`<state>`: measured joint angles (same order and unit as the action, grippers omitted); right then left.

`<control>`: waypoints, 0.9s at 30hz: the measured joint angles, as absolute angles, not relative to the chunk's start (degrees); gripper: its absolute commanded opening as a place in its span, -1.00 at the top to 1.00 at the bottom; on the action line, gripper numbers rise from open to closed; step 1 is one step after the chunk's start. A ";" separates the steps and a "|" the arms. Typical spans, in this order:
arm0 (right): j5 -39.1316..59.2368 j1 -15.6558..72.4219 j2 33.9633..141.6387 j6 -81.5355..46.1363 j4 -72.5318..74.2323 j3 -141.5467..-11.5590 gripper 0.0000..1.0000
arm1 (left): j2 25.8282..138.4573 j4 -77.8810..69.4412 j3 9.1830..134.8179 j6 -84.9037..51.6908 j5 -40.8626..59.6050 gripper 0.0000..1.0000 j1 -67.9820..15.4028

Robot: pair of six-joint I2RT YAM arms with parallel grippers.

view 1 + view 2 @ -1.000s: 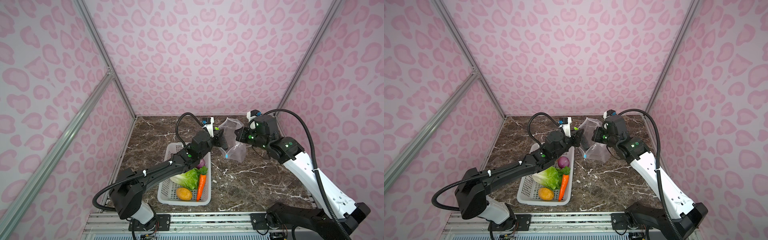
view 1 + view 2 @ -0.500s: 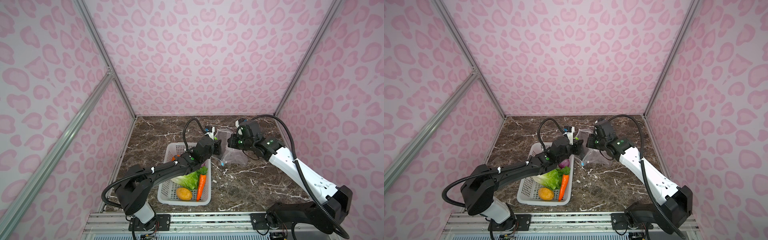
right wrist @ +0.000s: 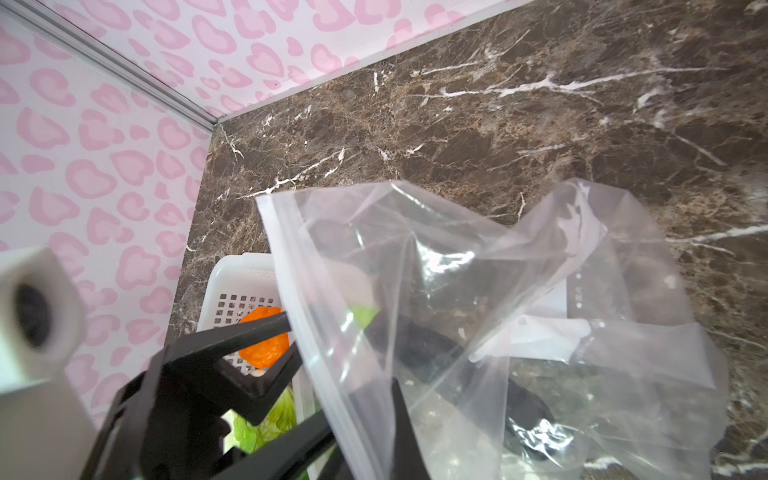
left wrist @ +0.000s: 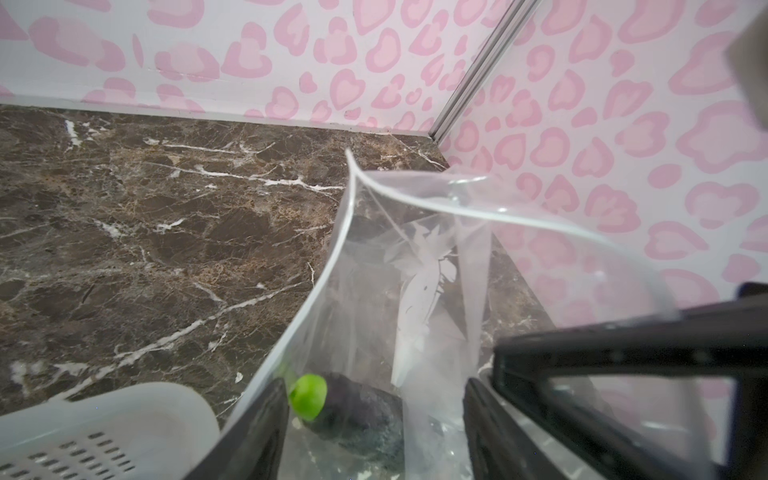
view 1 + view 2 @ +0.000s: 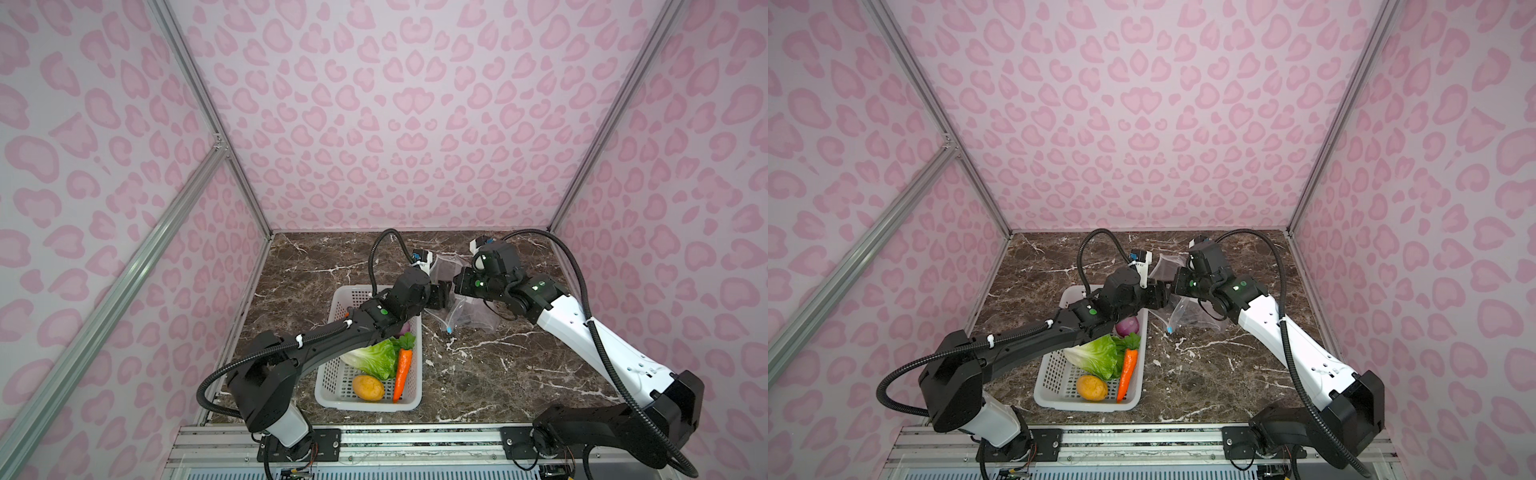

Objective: Place the food in the zip-top bag and seal the zipper
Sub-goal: 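Lift the eggplant with the left gripper and drop it into the held bag, then lower the left gripper into the basket and grasp the orange carrot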

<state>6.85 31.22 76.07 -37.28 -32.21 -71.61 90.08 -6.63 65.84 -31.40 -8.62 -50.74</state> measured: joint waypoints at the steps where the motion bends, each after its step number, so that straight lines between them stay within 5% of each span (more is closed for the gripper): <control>1: 6.68 31.03 75.94 -37.06 -31.94 -71.42 1.00 | 88.82 -5.91 65.91 -31.40 -8.25 -0.70 -50.74; 12: 8.27 23.81 75.13 -36.21 -29.89 -68.47 1.00 | 73.84 4.64 64.23 -28.03 -3.38 -0.82 -49.84; 27: 11.57 16.84 73.69 -33.76 -28.25 -63.94 1.00 | 68.60 25.02 53.87 -25.78 7.66 -0.39 -50.63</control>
<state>11.57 16.84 73.69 -33.76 -28.25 -63.94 68.60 25.02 53.87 -25.78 7.66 -50.63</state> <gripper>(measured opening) 0.052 0.739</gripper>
